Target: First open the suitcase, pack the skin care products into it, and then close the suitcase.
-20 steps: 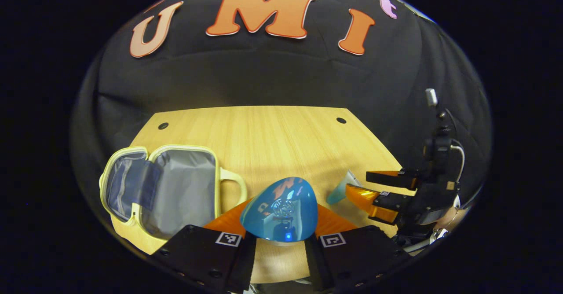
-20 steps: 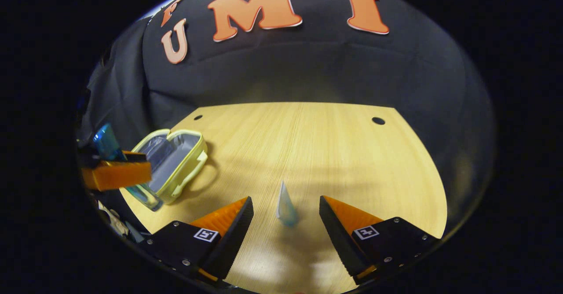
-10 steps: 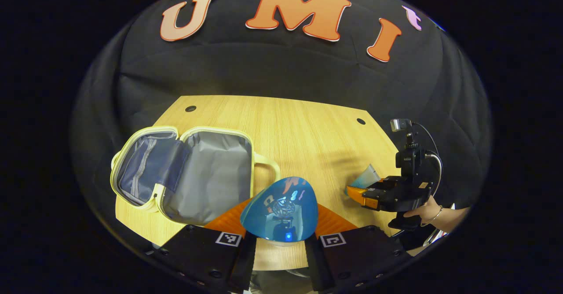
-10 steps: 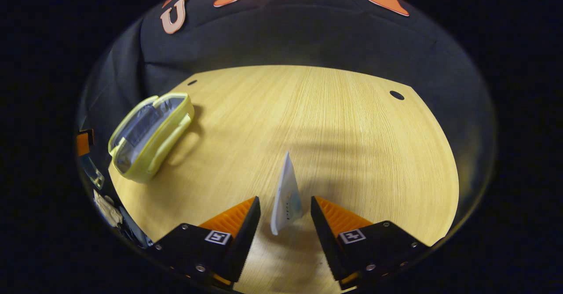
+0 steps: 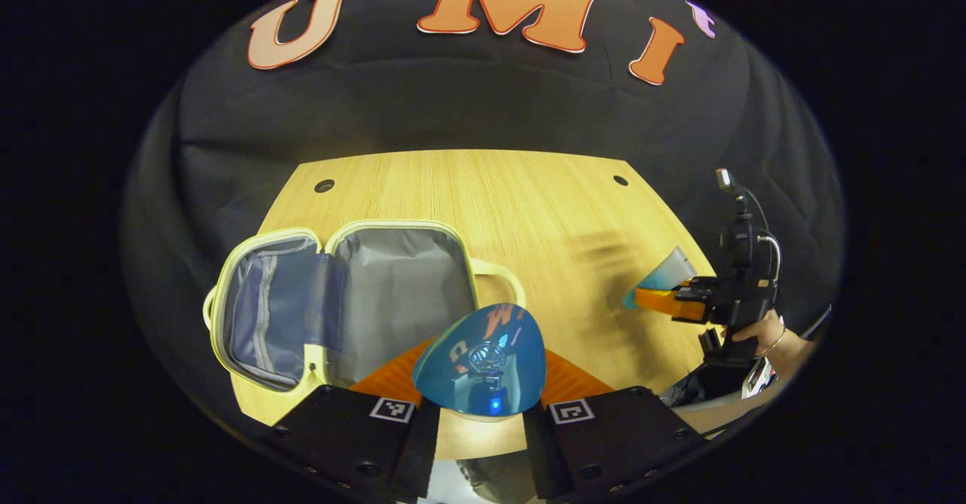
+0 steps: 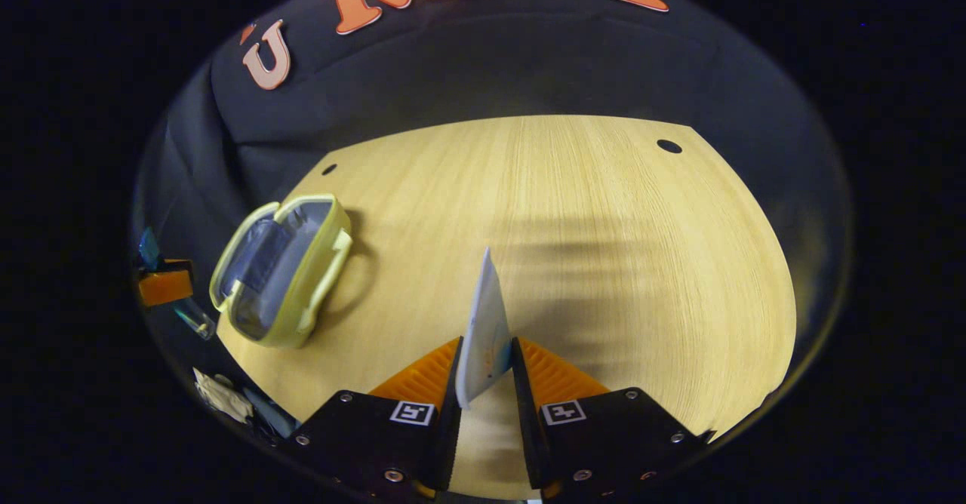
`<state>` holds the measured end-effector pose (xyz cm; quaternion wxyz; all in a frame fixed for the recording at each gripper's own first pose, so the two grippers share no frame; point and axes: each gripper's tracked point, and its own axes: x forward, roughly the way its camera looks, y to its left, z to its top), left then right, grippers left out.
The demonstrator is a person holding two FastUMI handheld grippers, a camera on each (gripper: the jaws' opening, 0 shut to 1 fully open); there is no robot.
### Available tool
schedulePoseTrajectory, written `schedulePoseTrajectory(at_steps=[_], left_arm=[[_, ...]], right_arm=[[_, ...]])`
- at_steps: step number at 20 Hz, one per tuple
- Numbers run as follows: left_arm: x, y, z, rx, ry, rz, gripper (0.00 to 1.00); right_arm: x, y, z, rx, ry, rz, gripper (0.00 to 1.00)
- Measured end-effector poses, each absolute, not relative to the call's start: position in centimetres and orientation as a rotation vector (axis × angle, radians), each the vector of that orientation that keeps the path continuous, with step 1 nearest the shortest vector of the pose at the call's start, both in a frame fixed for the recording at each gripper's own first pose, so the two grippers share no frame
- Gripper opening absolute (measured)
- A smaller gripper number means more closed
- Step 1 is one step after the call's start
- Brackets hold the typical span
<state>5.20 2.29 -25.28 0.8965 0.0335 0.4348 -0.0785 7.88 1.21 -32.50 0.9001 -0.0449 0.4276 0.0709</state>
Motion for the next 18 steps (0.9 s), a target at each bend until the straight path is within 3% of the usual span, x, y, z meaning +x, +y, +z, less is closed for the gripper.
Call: schedulePoseTrajectory(at_steps=[5, 6, 10, 11, 18], left_arm=[[7.2, 7.2, -26.8, 0.14, 1.076, -0.246, 0.5], [7.5, 8.6, -27.8, 0.178, 1.125, -0.251, 0.5], [7.3, 13.0, -33.0, 0.235, 1.35, -0.237, 0.5], [7.5, 13.0, -33.7, 0.235, 1.387, -0.236, 0.5], [10.1, 10.3, -36.1, 0.283, 1.47, -0.227, 0.51]], right_arm=[[5.9, 6.1, -30.3, 0.043, 0.873, 0.163, 0.34], [5.4, 7.1, -30.3, 0.067, 0.876, 0.164, 0.38], [3.8, 9.7, -30.2, 0.142, 0.878, 0.132, 0.33], [3.4, 10.1, -30.3, 0.157, 0.876, 0.118, 0.37], [0.6, 10.7, -30.7, 0.229, 0.878, -0.005, 0.38]])
